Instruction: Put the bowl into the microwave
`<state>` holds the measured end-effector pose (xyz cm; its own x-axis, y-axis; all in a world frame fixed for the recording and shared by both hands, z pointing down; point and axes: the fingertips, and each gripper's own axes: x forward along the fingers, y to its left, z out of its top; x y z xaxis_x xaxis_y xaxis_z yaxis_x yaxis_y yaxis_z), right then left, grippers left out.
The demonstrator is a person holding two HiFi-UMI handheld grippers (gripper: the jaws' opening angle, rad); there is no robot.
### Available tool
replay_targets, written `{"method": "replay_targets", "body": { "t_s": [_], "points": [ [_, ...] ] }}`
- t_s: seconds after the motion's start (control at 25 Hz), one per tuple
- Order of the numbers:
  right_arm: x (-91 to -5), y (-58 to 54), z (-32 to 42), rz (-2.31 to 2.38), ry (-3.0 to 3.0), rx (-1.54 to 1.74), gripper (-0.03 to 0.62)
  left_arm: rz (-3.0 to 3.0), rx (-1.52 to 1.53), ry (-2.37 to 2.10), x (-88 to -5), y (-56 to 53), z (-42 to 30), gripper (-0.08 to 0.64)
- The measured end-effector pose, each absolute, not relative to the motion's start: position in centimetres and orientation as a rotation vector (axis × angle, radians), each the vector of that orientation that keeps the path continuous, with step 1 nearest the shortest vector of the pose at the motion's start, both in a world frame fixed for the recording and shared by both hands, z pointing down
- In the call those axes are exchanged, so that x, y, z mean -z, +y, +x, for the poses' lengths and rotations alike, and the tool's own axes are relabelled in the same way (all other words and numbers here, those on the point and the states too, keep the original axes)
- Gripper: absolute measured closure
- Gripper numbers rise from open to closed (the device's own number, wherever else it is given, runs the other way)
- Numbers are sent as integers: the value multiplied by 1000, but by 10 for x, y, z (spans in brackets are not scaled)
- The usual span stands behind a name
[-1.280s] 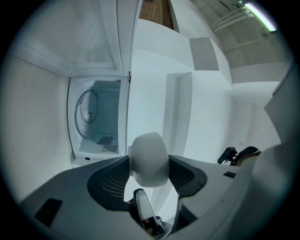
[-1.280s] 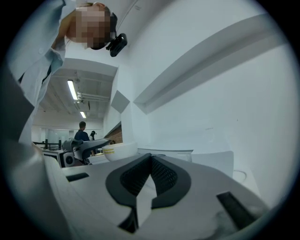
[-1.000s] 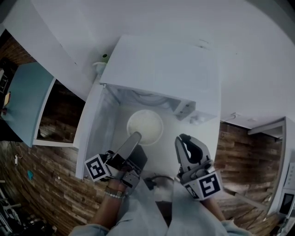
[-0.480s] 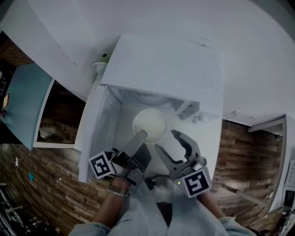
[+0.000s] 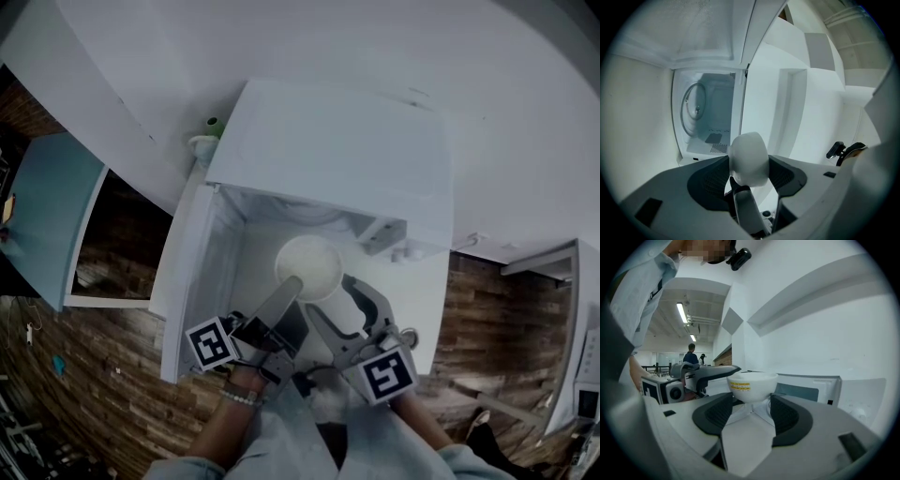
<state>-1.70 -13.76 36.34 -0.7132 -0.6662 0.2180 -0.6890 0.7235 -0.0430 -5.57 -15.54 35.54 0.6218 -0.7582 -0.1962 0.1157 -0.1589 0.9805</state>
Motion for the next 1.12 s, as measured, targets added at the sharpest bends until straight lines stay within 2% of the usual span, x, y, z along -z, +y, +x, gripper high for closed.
{"method": "replay_targets", "body": {
  "t_s": [1.12],
  "points": [
    [-413,-180,-20,1133,-2677,-288,321,1501,800,-572,-414,-199,-58,313]
  ]
}}
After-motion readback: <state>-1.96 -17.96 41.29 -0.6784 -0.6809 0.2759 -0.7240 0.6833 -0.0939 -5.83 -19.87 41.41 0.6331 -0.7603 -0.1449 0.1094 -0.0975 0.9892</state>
